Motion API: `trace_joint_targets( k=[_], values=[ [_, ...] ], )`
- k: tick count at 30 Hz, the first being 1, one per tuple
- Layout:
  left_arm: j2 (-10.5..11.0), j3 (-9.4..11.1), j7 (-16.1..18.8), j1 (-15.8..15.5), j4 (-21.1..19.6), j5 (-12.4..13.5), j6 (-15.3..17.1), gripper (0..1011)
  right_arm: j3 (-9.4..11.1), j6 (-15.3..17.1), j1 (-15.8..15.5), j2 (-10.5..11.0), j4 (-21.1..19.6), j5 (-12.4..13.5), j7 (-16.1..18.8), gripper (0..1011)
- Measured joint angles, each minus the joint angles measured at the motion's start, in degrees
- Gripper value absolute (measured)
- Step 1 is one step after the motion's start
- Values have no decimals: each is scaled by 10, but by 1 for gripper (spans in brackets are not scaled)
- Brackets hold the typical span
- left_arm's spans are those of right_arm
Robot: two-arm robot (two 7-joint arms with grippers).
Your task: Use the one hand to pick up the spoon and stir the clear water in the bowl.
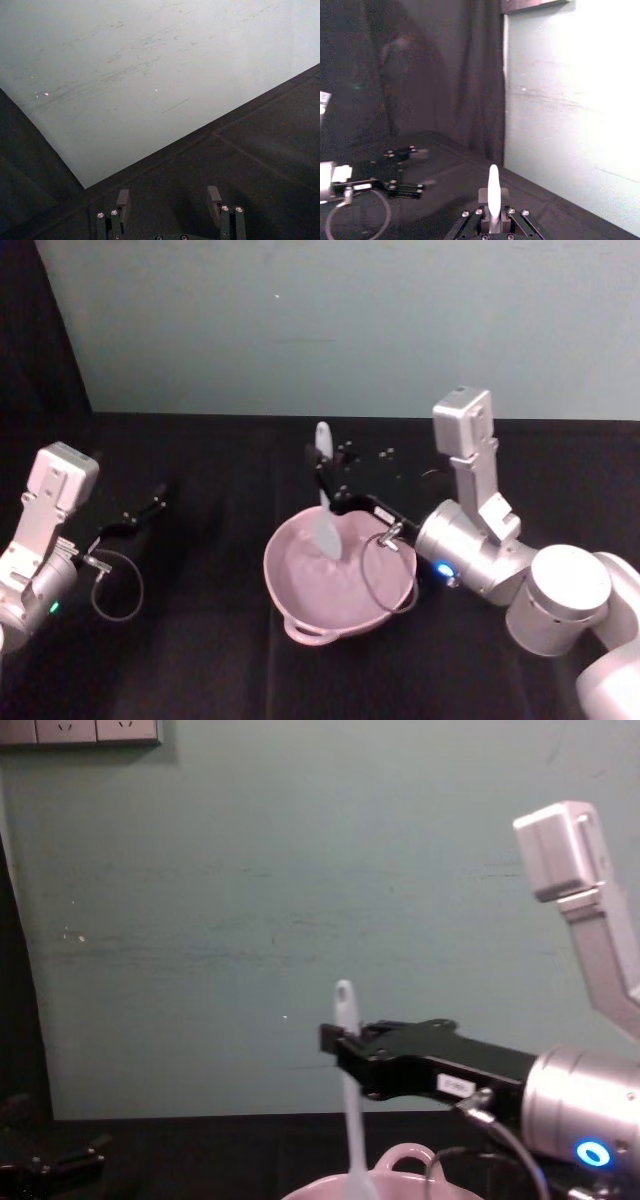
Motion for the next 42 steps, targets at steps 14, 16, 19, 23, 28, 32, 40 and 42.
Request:
trace_joint_targets(
  k=[14,16,19,23,28,32,40,42],
  values=[
    [0,0,0,0,0,0,0,1005,27,8,-30,36,-43,0,-8,120],
    [0,0,0,0,0,0,0,1005,26,10,-36,39,-53,-1,-8,120],
    [0,0,0,0,0,0,0,1005,21,12,-44,43,-67,-4,-4,120],
    [0,0,0,0,0,0,0,1005,12,13,-53,43,-83,-5,2,120],
    [0,0,0,0,0,0,0,1005,0,14,-62,40,-99,-2,9,120],
    [0,0,0,0,0,0,0,1005,-5,13,-64,36,-104,2,11,120],
    [0,0,0,0,0,0,0,1005,-3,9,-65,33,-116,14,10,120],
    [0,0,0,0,0,0,0,1005,1,8,-65,35,-121,17,9,120]
  ],
)
